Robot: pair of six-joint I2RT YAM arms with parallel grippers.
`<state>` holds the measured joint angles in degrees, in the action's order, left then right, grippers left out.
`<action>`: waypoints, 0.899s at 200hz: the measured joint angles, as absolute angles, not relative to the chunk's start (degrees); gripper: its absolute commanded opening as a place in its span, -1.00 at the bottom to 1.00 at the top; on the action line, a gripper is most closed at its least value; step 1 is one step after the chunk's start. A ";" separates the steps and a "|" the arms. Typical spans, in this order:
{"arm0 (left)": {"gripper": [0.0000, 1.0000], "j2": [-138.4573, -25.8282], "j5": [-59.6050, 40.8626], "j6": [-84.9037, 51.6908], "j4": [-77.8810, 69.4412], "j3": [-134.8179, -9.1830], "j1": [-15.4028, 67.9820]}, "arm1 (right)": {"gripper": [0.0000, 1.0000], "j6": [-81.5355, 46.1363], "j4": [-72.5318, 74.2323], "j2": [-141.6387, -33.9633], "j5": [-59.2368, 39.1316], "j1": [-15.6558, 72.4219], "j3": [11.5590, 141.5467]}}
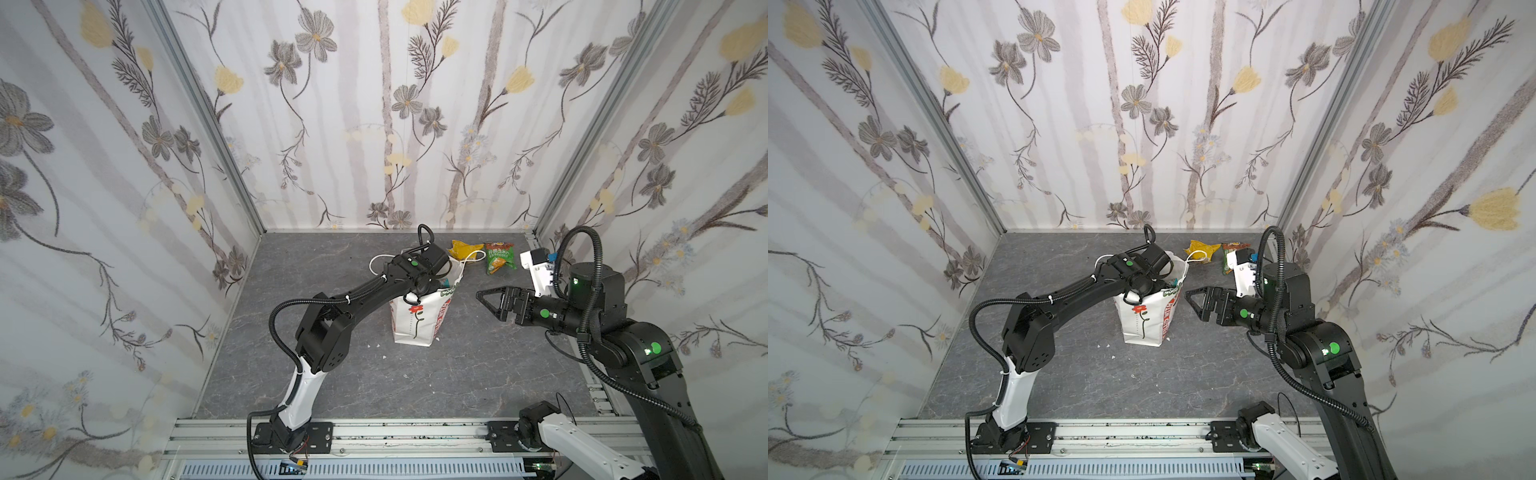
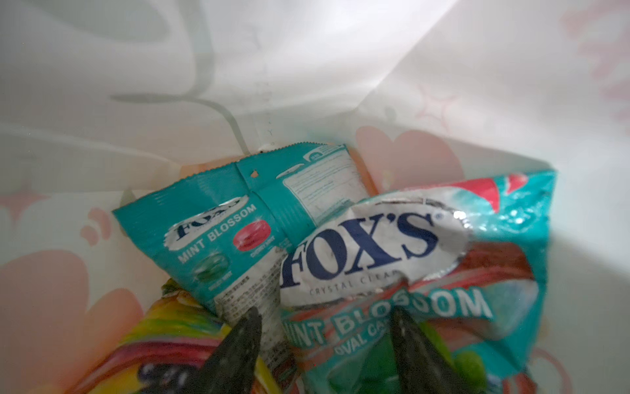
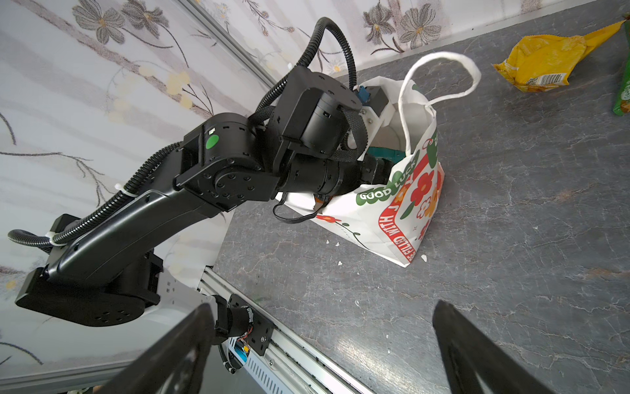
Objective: Take the snacks out of the paper bag
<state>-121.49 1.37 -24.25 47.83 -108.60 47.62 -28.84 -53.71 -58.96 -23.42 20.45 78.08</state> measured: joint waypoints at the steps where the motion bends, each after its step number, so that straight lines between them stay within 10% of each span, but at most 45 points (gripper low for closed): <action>1: -0.03 -121.49 1.34 -24.25 47.77 -108.57 47.62 | 0.99 -28.84 -53.71 -58.96 -23.42 20.45 78.08; 100: -1.00 -119.61 0.82 -25.10 49.45 -107.92 47.57 | 0.99 -28.95 -53.67 -59.20 -22.72 20.45 77.89; 180: -1.00 -116.86 0.43 -25.50 52.51 -109.75 47.57 | 0.99 -29.65 -52.84 -58.59 -22.11 20.45 76.95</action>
<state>-116.86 0.43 -25.50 52.51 -109.75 47.57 -29.65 -52.84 -58.59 -22.11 20.45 76.95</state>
